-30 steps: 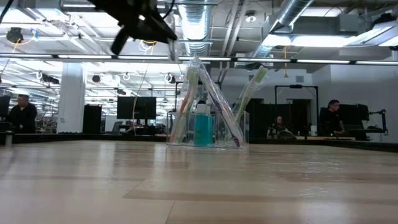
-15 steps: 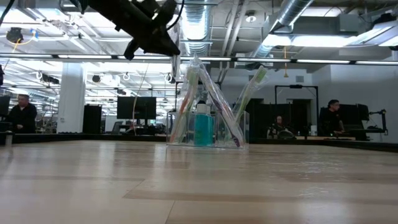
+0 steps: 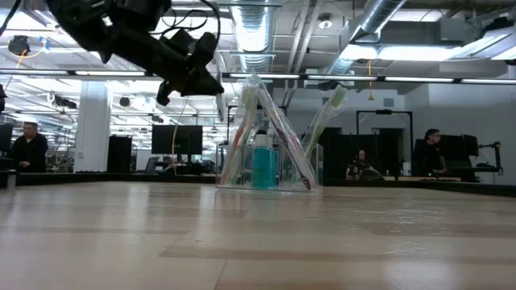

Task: Pick & Place toothbrushing station
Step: Put the purple toothbrush into the transparent organizer

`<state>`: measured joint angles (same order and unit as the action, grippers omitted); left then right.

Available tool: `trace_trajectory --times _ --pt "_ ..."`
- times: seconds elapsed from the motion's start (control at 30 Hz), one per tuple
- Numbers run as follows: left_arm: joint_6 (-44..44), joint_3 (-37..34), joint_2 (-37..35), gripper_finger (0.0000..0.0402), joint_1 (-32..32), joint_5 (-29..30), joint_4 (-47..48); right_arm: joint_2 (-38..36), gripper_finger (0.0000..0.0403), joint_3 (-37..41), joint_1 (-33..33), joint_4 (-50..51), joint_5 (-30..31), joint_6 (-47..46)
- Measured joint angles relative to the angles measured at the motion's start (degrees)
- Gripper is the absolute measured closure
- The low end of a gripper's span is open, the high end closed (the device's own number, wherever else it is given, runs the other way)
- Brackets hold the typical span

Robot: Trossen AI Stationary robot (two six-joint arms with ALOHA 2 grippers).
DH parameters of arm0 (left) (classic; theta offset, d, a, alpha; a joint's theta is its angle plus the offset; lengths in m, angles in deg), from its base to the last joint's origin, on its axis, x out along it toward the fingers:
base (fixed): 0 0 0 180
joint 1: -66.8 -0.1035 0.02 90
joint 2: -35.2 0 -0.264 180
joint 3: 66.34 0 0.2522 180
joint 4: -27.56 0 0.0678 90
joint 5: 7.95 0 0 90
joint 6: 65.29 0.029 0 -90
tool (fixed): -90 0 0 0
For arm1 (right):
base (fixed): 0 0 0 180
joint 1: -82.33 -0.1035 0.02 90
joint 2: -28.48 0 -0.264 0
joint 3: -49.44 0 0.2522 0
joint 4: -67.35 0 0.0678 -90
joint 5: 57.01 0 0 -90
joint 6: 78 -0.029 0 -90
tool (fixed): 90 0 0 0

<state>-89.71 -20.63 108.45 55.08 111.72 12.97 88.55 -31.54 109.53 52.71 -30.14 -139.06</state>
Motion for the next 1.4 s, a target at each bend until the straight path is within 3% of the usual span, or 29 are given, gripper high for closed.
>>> trace_trajectory --times 0.17,0.57,0.87,1.23,1.4 --pt "0.26 -3.15 2.51 0.0392 -0.02 -0.24 -6.48 0.51 0.0154 0.00 -0.23 0.57 0.02 1.38" --pt "0.14 -3.13 19.01 0.0393 0.13 -3.73 -22.87 1.27 0.0154 0.00 -2.22 6.09 -0.02 7.13" --pt "-0.33 -3.09 23.08 0.0393 0.93 -6.46 -23.38 1.22 0.0154 0.00 -3.24 6.12 -0.04 7.69" --pt "0.28 -3.09 23.15 0.0376 1.20 -12.54 -23.10 1.22 0.0154 0.00 -3.23 6.12 -0.37 7.69" --pt "0.20 -3.09 23.15 0.0379 1.20 -12.66 -22.57 1.22 0.0154 0.00 -3.23 6.12 -1.20 7.69"
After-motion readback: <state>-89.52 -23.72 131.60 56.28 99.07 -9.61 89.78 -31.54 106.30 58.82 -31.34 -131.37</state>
